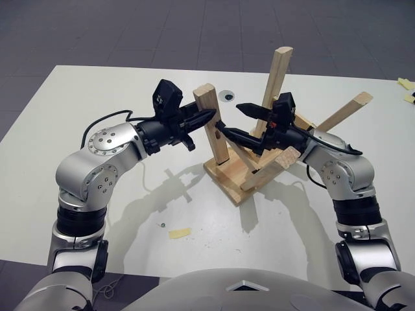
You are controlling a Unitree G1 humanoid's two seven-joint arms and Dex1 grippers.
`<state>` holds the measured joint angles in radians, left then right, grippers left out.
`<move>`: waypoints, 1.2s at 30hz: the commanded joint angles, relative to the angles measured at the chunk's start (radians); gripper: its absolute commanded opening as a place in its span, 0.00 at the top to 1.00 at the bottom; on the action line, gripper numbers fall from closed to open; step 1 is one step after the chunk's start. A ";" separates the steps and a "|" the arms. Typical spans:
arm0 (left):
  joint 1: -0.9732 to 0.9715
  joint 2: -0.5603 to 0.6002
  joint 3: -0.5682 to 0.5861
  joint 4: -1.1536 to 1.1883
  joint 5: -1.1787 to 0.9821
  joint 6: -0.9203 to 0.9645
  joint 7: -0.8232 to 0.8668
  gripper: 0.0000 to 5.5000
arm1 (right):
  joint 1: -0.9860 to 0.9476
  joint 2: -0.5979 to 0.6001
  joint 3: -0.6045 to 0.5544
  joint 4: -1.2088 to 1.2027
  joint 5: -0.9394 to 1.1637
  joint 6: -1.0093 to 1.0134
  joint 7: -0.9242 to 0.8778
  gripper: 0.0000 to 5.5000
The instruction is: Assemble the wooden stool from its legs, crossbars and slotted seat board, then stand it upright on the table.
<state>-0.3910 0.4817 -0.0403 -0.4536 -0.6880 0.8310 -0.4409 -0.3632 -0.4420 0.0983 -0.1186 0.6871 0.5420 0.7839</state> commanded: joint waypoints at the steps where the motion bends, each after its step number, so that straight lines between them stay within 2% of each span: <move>1: 0.019 -0.011 -0.025 0.004 0.046 0.019 0.034 0.81 | 0.062 0.005 0.041 -0.014 -0.054 0.042 -0.026 0.02; 11: -0.003 -0.026 -0.013 -0.006 0.041 0.023 0.033 0.81 | 0.085 0.039 0.037 -0.064 -0.045 0.053 -0.047 0.02; 17: -0.028 -0.040 0.039 -0.040 -0.003 0.033 0.041 0.81 | 0.001 0.075 -0.126 -0.069 0.130 0.143 -0.092 0.02; 22: -0.025 -0.036 0.041 -0.045 0.000 0.039 0.040 0.81 | -0.047 0.067 -0.172 -0.069 0.153 0.167 -0.107 0.02; 29: -0.056 -0.053 0.058 -0.037 0.006 0.033 0.065 0.81 | -0.048 0.070 -0.137 -0.097 0.127 0.177 -0.103 0.02; 36: -0.068 -0.056 0.054 -0.041 0.006 0.035 0.070 0.82 | 0.020 0.043 -0.005 -0.015 -0.076 0.122 -0.115 0.02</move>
<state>-0.4255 0.4278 -0.0044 -0.4849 -0.6886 0.8732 -0.3744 -0.3691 -0.3806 0.0611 -0.1650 0.6810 0.6907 0.6853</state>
